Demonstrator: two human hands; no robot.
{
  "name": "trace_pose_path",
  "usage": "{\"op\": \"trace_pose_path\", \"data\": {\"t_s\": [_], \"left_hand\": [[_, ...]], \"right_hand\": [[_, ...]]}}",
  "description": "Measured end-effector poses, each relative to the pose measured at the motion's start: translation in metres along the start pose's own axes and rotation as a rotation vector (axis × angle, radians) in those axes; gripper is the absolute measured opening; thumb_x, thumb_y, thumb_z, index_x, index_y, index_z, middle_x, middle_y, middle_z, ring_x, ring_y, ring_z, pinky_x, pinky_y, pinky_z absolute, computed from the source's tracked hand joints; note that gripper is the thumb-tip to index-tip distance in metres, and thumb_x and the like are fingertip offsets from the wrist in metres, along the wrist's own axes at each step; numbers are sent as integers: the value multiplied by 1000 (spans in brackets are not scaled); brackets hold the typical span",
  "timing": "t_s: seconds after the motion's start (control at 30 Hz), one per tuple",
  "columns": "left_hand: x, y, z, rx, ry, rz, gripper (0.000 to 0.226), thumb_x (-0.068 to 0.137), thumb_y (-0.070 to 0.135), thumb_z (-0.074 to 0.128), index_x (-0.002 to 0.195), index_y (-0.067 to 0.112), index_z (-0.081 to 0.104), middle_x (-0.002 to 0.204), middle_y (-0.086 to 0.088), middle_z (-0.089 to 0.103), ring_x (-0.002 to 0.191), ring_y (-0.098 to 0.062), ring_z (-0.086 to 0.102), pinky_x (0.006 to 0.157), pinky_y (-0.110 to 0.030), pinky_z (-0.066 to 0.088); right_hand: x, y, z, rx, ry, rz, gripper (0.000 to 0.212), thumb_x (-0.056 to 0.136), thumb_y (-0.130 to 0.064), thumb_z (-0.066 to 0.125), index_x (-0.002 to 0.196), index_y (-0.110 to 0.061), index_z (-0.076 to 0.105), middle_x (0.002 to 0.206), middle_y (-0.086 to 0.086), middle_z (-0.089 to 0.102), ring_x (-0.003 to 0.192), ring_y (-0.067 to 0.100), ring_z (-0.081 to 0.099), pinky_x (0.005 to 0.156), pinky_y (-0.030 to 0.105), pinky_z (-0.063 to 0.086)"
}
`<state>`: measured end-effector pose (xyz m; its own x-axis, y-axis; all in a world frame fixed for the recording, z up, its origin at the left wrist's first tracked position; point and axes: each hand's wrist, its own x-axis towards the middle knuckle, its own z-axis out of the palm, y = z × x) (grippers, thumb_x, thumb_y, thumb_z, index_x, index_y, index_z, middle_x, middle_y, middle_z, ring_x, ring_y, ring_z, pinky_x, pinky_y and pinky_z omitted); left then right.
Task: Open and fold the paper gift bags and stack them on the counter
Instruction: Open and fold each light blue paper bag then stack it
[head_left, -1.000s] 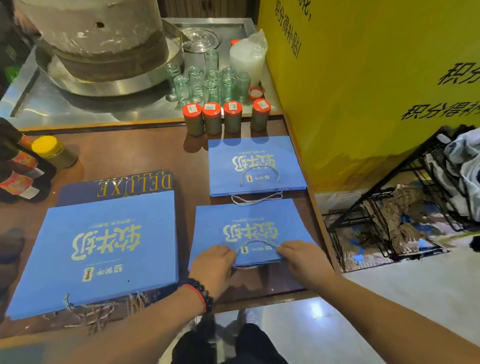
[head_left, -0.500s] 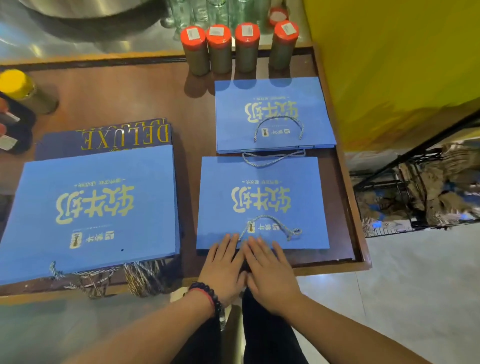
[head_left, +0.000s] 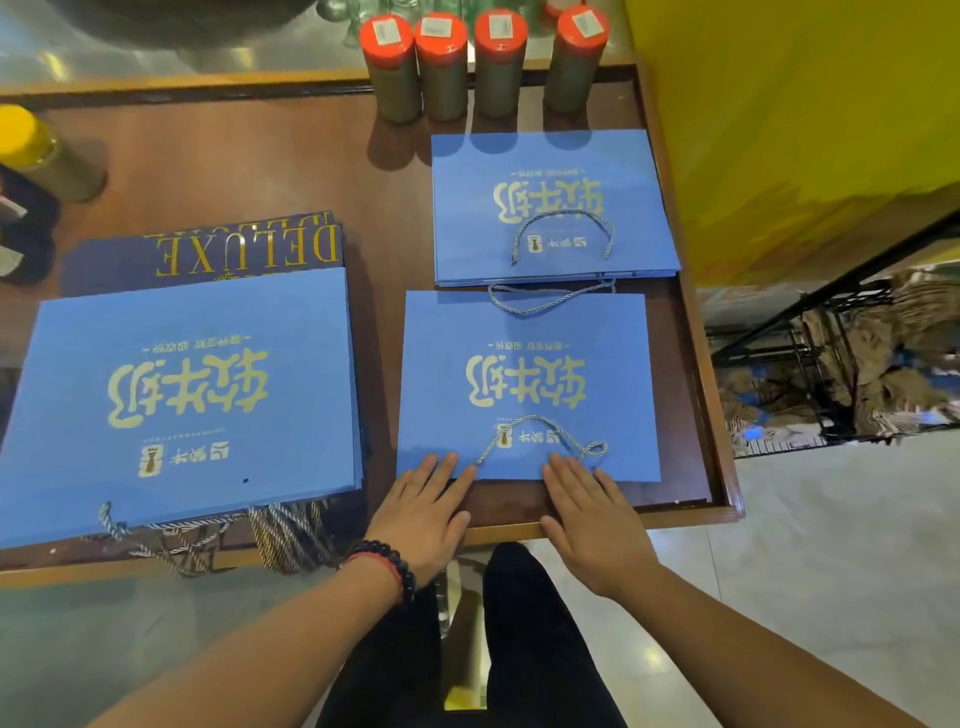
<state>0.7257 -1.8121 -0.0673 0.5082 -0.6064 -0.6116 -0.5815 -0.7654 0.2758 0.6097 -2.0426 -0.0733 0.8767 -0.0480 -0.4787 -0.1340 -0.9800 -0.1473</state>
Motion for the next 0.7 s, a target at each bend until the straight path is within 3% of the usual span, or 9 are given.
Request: {"op": "trace_pose_path", "data": {"t_s": [0.07, 0.17, 0.3, 0.37, 0.43, 0.53, 0.6, 0.67, 0.7], "left_hand": [[-2, -5, -2, 11, -9, -14, 66, 89, 56, -3, 152, 35, -8, 159, 9, -15, 147, -16, -14, 116, -34, -6], [-4, -11, -2, -11, -34, -51, 56, 101, 48, 12, 153, 33, -5, 160, 5, -13, 147, -17, -14, 117, -35, -3], [-5, -13, -6, -73, -53, -102, 56, 103, 44, 17, 153, 32, -1, 161, 3, -13, 147, -18, -14, 118, -38, 0], [-4, -10, -9, -117, -65, -129, 56, 102, 44, 20, 154, 32, 2, 161, 4, -11, 147, -18, -12, 120, -40, 4], [-3, -2, -16, -242, -16, -197, 56, 102, 42, 27, 154, 29, 11, 162, 3, -5, 148, -18, -7, 121, -41, 9], [5, 14, -31, -510, 111, -419, 60, 98, 35, 42, 152, 24, 17, 161, -2, 0, 147, -26, -1, 119, -43, 15], [12, 21, -39, -657, 140, -554, 69, 95, 31, 49, 152, 24, 11, 159, -5, 5, 144, -33, 6, 116, -46, 22], [18, 20, -41, -759, 199, -647, 69, 92, 27, 54, 150, 23, 17, 149, -10, 23, 136, -36, 24, 108, -47, 35], [19, 18, -42, -839, 243, -694, 63, 90, 24, 55, 146, 21, 26, 139, -11, 34, 128, -37, 36, 103, -46, 41]], "right_hand": [[-3, 10, 1, -8, -8, 14, 63, 102, -53, 10, 151, -18, 28, 156, -2, 26, 143, 16, 29, 116, 38, 17], [-9, 26, 6, 9, -12, 93, 66, 99, -56, 4, 154, -20, 8, 160, -4, 13, 149, 16, 16, 121, 36, 3], [-19, 52, 4, -1, -25, 183, 75, 93, -58, -1, 156, -19, 11, 163, -1, 9, 151, 17, 8, 116, 35, -3], [-18, 57, 1, 80, -68, 178, 67, 98, -54, 15, 156, -20, 13, 164, -1, 5, 151, 18, 7, 118, 35, 1], [-12, 52, -8, 356, -16, 277, 57, 101, -35, 40, 153, -19, 26, 164, 1, 10, 147, 22, 20, 118, 36, 20], [2, 44, -35, 871, 194, 600, 45, 97, -15, 50, 141, -15, 43, 143, 4, 41, 128, 23, 44, 89, 25, 48], [13, 42, -50, 1089, 221, 755, 31, 96, -11, 51, 126, -16, 44, 115, 2, 52, 108, 22, 52, 64, 19, 43], [21, 47, -60, 1184, 216, 832, 24, 97, -11, 51, 119, -16, 43, 104, 2, 52, 101, 24, 52, 62, 23, 41], [22, 51, -65, 1201, 210, 868, 29, 97, -13, 51, 125, -13, 44, 109, 4, 53, 102, 26, 51, 67, 27, 41]]}}
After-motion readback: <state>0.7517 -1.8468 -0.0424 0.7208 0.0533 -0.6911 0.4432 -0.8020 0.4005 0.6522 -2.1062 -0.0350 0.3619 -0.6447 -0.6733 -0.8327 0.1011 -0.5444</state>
